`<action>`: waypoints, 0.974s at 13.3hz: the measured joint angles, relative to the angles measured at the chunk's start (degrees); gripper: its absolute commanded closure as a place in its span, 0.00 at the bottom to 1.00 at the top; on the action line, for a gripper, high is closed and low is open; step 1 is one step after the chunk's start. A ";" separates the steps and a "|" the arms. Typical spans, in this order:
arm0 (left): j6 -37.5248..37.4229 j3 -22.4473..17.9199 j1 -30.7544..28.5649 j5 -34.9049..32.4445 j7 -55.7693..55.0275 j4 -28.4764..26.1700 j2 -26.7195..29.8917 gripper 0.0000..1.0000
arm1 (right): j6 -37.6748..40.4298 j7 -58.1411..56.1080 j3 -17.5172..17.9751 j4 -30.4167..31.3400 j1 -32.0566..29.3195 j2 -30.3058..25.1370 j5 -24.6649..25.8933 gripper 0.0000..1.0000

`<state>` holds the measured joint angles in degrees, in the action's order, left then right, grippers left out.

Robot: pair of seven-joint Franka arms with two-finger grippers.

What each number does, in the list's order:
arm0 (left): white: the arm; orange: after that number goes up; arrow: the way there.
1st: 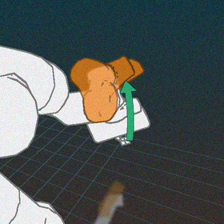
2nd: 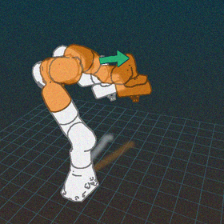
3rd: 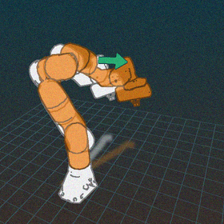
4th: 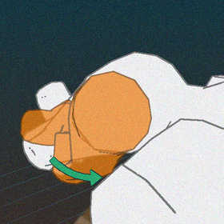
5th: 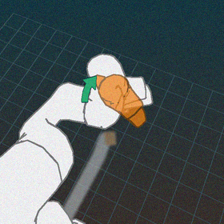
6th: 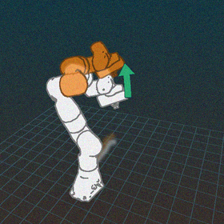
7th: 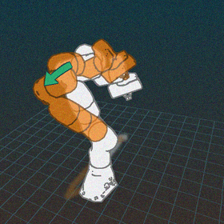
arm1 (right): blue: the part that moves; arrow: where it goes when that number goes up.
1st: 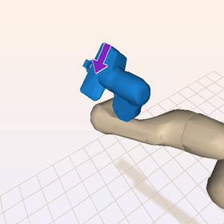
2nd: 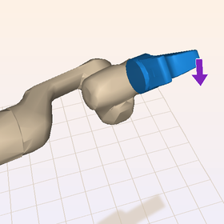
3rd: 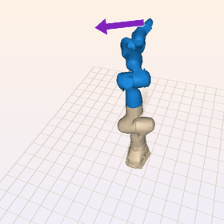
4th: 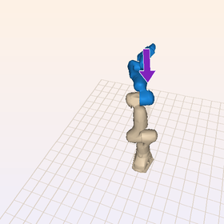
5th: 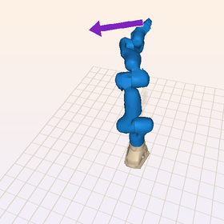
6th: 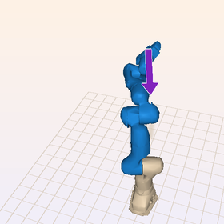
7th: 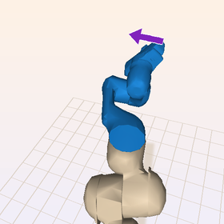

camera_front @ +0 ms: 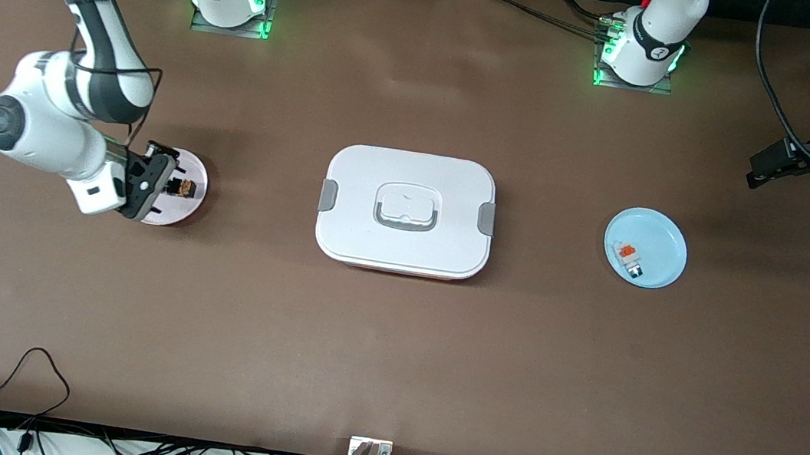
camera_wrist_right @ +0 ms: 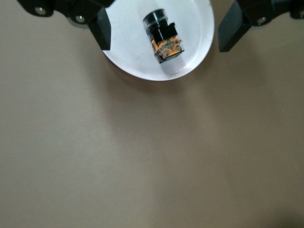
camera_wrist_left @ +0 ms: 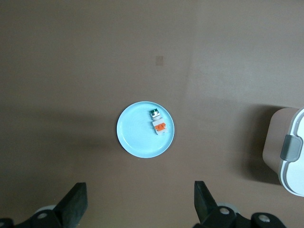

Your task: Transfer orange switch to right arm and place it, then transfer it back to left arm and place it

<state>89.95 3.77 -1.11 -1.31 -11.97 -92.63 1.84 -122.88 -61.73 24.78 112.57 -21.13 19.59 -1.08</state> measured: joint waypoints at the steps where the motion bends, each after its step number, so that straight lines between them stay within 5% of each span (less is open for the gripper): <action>1: 0.00 -0.04 -0.01 0.00 0.00 0.01 0.00 0.01 | 2.75 3.07 0.02 -1.93 0.38 -0.44 -0.01 0.00; 13: 0.00 -0.28 -0.02 0.00 0.00 0.15 0.06 0.01 | 37.66 68.71 -0.98 -27.39 11.98 -5.64 -0.01 0.00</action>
<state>89.95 3.49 -1.13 -1.31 -11.98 -92.48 1.90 -85.23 6.98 23.79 85.18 -9.15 13.94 -1.09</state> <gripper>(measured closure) 0.009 0.000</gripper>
